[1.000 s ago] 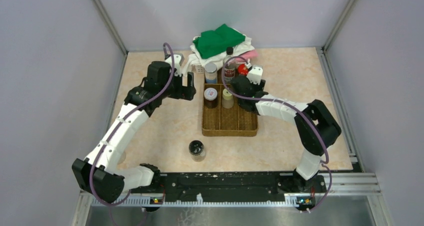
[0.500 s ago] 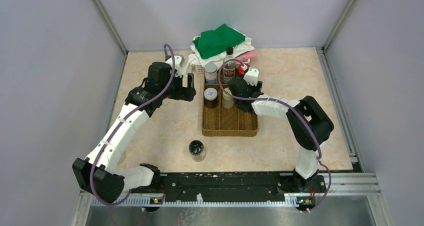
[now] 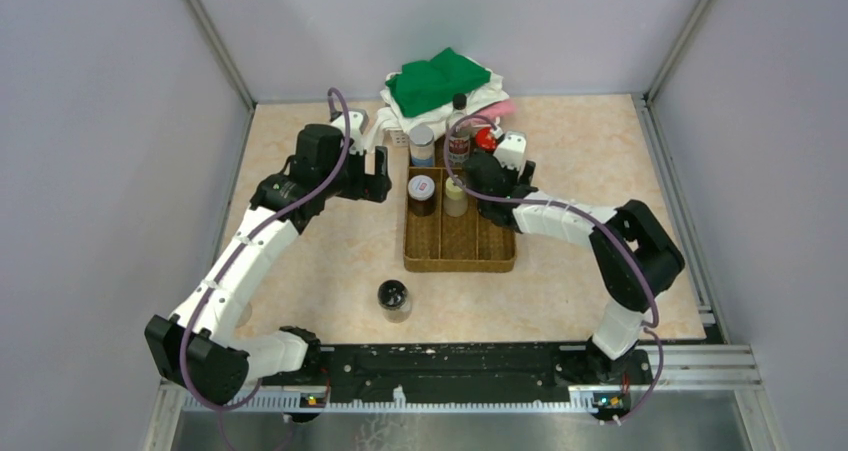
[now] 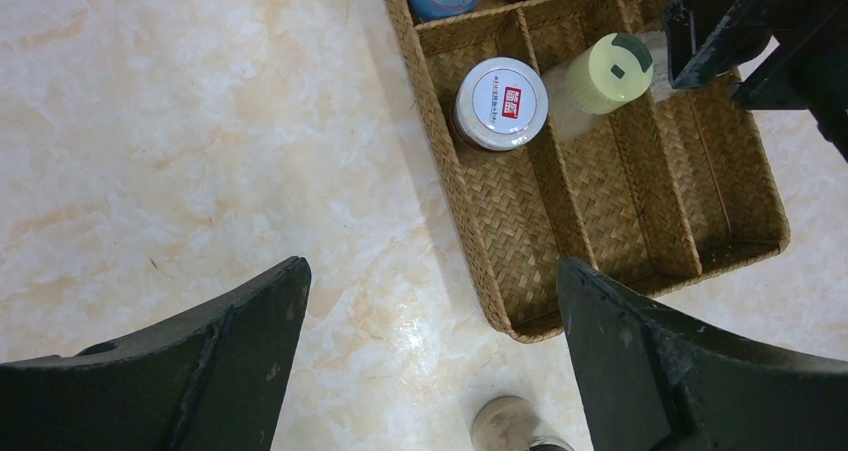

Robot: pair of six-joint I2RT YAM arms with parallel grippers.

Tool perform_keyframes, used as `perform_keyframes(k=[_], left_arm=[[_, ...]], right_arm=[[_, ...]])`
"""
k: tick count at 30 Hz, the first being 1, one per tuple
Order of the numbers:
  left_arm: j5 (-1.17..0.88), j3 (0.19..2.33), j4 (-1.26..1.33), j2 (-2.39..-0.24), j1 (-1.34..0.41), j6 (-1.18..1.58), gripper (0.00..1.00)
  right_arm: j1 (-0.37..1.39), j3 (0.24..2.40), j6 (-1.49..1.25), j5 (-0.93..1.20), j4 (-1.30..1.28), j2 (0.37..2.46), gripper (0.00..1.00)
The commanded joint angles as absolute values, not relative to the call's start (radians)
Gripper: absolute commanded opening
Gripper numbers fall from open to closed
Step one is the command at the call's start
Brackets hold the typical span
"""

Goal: Organize the condiment bottles
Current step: Place the bottle in the storage box, then pick up the bottle from the corner of the board.

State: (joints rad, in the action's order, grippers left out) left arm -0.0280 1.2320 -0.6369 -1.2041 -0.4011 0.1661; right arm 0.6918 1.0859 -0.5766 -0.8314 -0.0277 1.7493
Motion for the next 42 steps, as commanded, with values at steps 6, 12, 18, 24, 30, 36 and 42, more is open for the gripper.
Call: perform_keyframes(k=[6, 12, 18, 24, 30, 36, 42], left_arm=[[0.046, 1.251, -0.617, -1.182, -0.398, 0.166, 0.99], [0.092, 1.357, -0.649, -1.214, -0.382, 0.16, 0.99], [0.143, 1.414, -0.711, -1.232, -0.363, 0.182, 0.99], [0.147, 1.372, -0.741, -1.195, -0.339, 0.222, 0.99], [0.268, 1.326, -0.807, -1.11, -0.337, 0.305, 0.99], [0.409, 1.316, -0.931, -1.05, -0.336, 0.47, 0.99], [0.625, 1.341, -1.132, -1.102, -0.336, 0.721, 0.99]], right_arm=[[0.79, 1.064, -0.514, -0.866, -0.141, 1.508, 0.84], [0.837, 0.987, -0.49, -0.728, -0.289, 1.28, 0.81], [0.995, 0.976, -0.387, -0.506, -0.413, 1.185, 0.76], [1.194, 0.941, -0.359, -0.449, -0.437, 1.151, 0.76], [1.218, 0.877, -0.358, -0.353, -0.359, 1.103, 0.76], [1.268, 0.886, -0.334, -0.3, -0.301, 1.156, 0.76], [1.331, 0.964, -0.301, -0.268, -0.231, 1.311, 0.76]])
